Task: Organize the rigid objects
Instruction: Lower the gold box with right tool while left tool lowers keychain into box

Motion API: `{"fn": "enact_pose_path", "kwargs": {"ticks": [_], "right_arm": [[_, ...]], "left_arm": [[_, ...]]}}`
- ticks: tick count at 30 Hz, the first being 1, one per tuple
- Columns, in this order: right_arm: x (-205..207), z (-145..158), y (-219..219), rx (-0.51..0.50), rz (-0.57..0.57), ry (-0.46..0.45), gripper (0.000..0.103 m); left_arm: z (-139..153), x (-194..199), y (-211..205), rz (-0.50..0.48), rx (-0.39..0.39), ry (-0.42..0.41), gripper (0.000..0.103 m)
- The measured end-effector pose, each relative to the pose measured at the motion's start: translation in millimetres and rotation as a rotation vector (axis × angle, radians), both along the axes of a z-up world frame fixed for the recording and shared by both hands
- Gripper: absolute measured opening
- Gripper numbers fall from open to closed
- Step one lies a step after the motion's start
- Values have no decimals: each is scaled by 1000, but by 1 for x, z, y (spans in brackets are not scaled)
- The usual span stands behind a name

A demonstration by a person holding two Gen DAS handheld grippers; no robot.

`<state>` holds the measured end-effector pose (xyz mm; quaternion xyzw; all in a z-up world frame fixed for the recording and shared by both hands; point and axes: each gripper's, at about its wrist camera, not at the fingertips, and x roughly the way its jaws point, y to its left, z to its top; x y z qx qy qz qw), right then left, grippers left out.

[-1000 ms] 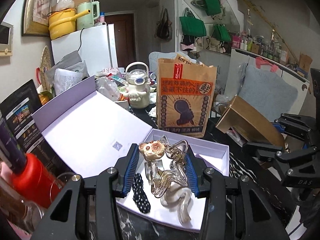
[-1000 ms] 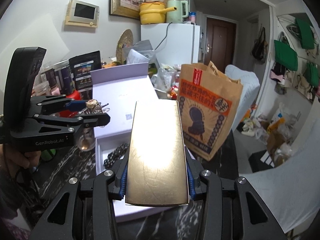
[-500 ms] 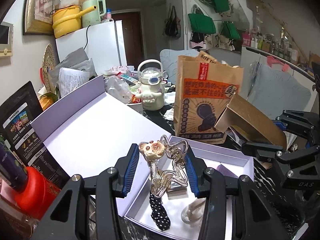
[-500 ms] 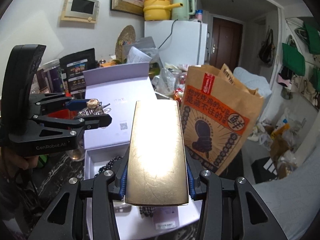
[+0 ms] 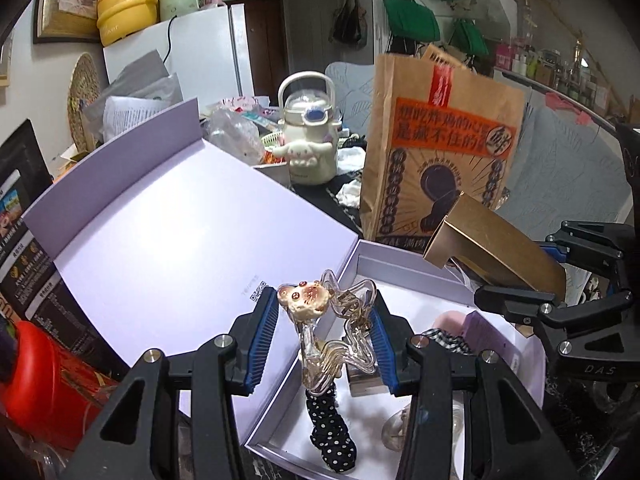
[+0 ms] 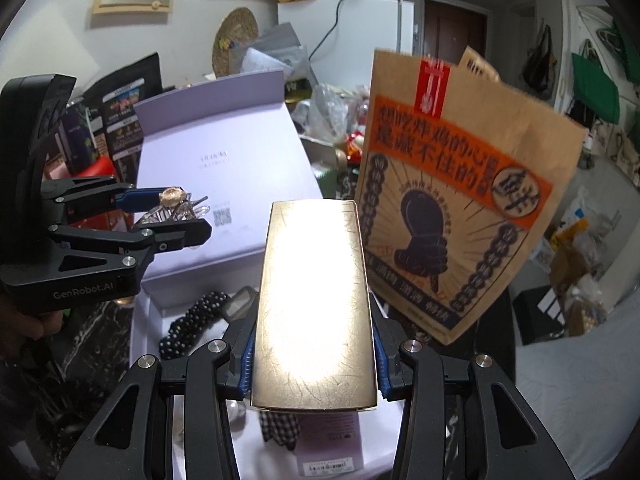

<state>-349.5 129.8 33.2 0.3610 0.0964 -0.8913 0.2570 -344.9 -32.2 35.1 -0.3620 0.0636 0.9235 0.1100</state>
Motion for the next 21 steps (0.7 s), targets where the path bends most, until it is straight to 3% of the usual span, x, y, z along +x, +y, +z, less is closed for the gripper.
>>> {"fn": "enact_pose_path", "kwargs": {"ticks": [21], "right_arm": [[-18, -43, -2, 28, -3, -110, 44]], "left_arm": [[-41, -20, 10, -38, 14, -136, 44]]}}
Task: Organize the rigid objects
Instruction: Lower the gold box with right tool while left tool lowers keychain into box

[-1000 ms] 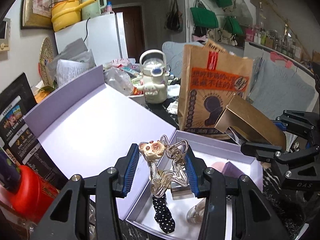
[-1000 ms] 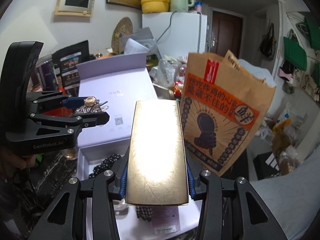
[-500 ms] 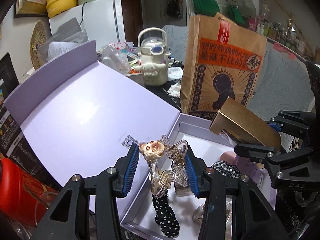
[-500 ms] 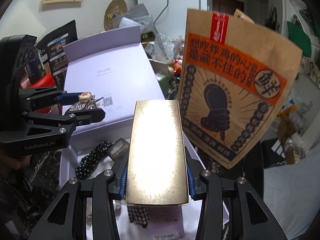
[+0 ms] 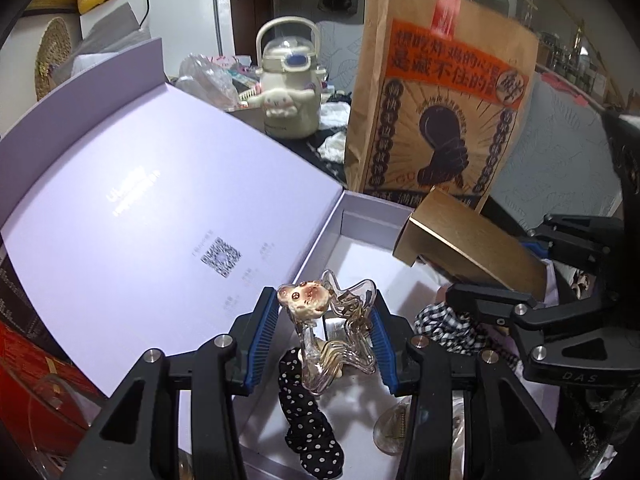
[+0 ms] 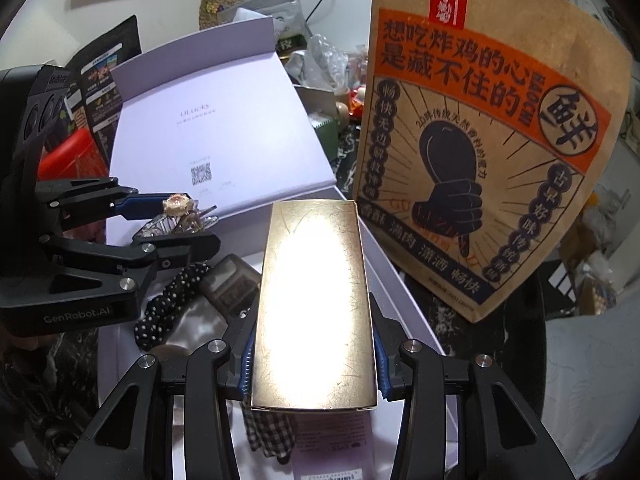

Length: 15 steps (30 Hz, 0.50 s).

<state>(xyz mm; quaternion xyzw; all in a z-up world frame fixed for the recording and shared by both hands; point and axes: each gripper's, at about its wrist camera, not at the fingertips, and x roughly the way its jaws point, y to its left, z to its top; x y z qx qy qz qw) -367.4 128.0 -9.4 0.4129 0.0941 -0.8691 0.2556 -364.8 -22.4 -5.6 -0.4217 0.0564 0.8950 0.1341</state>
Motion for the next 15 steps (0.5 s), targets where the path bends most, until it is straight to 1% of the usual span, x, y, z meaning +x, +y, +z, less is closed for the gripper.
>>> {"fn": "enact_pose_path", "kwargs": {"ticks": [5, 7, 10, 15], "right_arm": [[-2, -6, -1, 24, -7, -5, 44], [-3, -9, -3, 37, -8, -11, 44], [-4, -13, -4, 44, -6, -24, 44], [-4, -16, -6, 51, -7, -22, 44]], "left_arm": [[-10, -3, 2, -4, 6, -28, 44], [-11, -4, 4, -9, 5, -26, 44], [-14, -6, 6, -14, 10, -41, 44], [-22, -8, 10, -18, 8, -63, 44]]}}
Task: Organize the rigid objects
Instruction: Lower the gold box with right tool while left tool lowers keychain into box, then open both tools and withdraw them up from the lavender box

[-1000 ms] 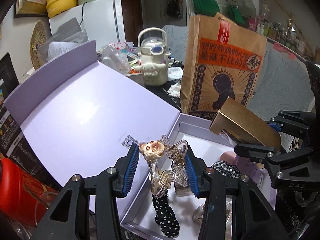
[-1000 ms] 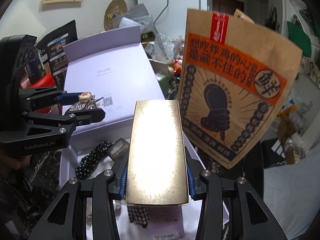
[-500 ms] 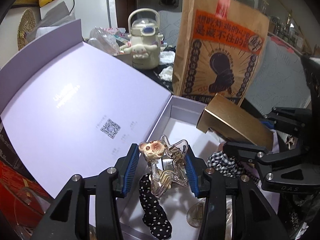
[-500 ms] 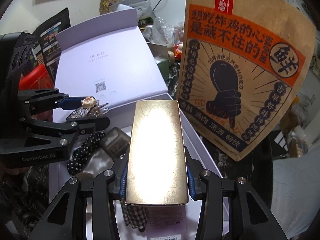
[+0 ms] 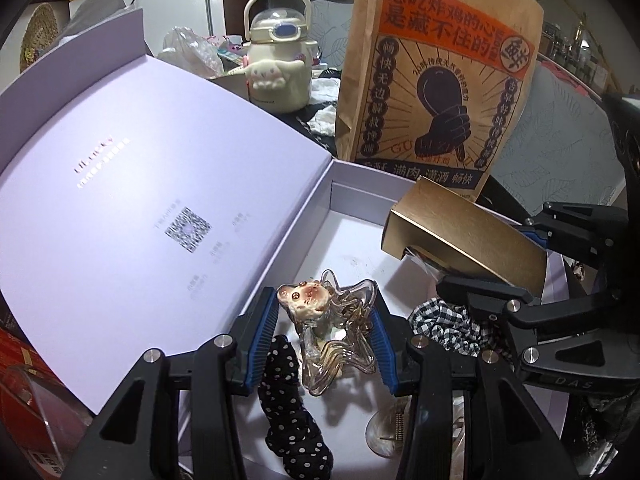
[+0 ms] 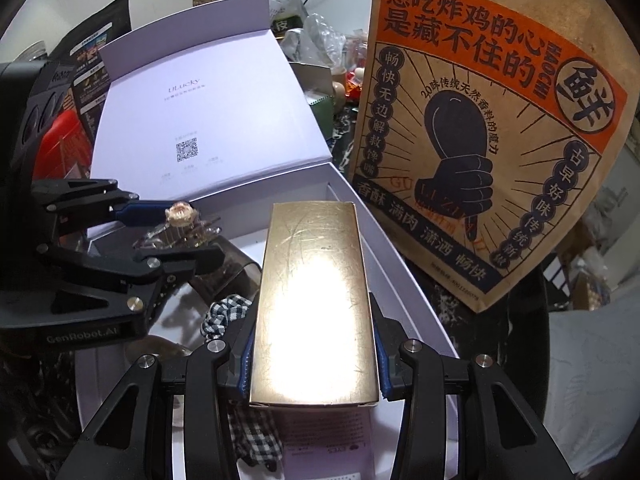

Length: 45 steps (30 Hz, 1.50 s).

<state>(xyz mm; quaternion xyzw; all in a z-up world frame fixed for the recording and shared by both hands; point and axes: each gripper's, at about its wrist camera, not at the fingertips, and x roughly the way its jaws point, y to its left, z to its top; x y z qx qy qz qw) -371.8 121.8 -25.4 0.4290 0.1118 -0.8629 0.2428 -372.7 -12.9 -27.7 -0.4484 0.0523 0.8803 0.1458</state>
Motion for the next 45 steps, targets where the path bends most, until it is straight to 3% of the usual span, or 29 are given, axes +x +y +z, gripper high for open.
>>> {"fn": "enact_pose_path", "kwargs": {"ticks": [18, 26, 45], "right_arm": [[2, -5, -3, 19, -9, -37, 49], [14, 4, -2, 27, -36, -5, 55], [35, 39, 8, 38, -62, 64, 59]], "left_arm": [[-4, -7, 7, 10, 1, -33, 44], [-5, -10, 5, 33, -10, -40, 44], [26, 8, 4, 83, -54, 16, 44]]}}
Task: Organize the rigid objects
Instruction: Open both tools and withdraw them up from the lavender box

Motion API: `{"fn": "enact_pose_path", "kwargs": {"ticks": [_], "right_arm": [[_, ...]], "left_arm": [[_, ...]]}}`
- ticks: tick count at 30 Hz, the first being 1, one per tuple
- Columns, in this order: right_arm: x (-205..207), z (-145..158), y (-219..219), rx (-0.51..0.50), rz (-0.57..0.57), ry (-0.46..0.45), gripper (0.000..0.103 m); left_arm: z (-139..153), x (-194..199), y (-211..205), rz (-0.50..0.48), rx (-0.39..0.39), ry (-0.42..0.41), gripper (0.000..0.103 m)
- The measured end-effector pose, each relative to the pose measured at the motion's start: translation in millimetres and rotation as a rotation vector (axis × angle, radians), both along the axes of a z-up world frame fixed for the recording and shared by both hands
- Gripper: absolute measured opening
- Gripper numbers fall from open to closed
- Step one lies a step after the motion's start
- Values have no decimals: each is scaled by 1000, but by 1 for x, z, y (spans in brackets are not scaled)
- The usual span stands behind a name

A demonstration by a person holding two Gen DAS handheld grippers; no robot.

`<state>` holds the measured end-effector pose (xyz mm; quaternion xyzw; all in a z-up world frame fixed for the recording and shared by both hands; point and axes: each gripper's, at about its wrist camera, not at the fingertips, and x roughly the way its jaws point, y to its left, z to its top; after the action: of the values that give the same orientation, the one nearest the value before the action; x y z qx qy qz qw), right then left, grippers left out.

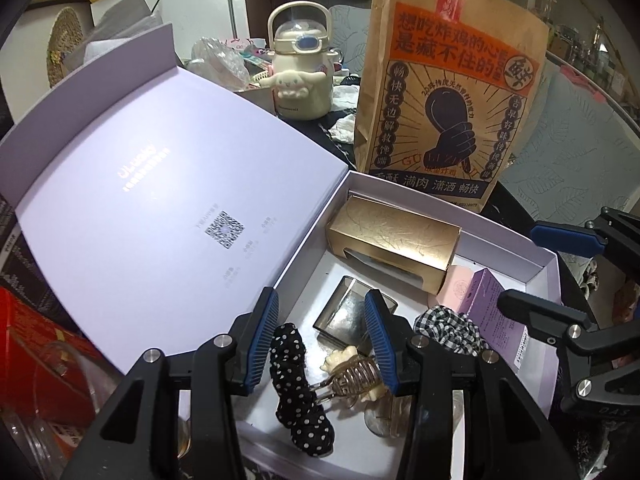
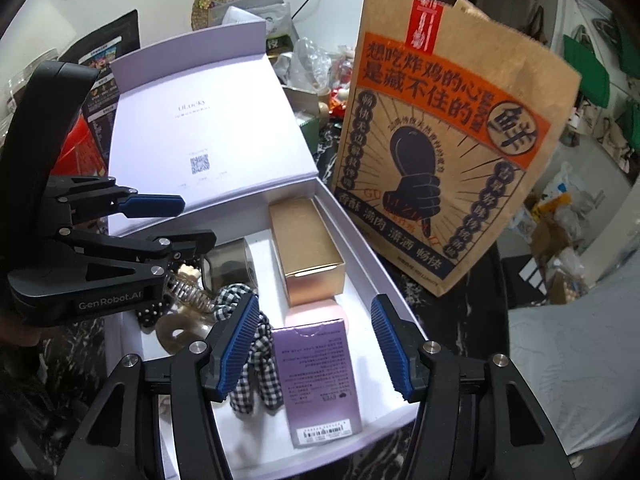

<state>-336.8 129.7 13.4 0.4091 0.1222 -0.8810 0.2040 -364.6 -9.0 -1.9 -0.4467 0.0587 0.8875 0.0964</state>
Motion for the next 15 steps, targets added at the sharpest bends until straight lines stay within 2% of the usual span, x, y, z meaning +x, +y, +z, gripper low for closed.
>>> {"fn": "enact_pose_path", "kwargs": {"ticks": [8, 9, 11, 13, 15], "right_arm": [[14, 17, 6, -15, -22, 40, 66], [16, 20, 8, -21, -26, 43, 66], [21, 25, 11, -32, -34, 51, 69], [24, 30, 13, -37, -41, 62, 70], [30, 35, 16, -41, -49, 76, 71]], "left_arm": [[20, 15, -8, 39, -4, 29, 45], [22, 17, -9, 43, -4, 34, 47], [28, 21, -9, 48, -2, 51, 58], [34, 26, -9, 48, -1, 76, 78], [41, 33, -8, 51, -6, 100, 82]]}}
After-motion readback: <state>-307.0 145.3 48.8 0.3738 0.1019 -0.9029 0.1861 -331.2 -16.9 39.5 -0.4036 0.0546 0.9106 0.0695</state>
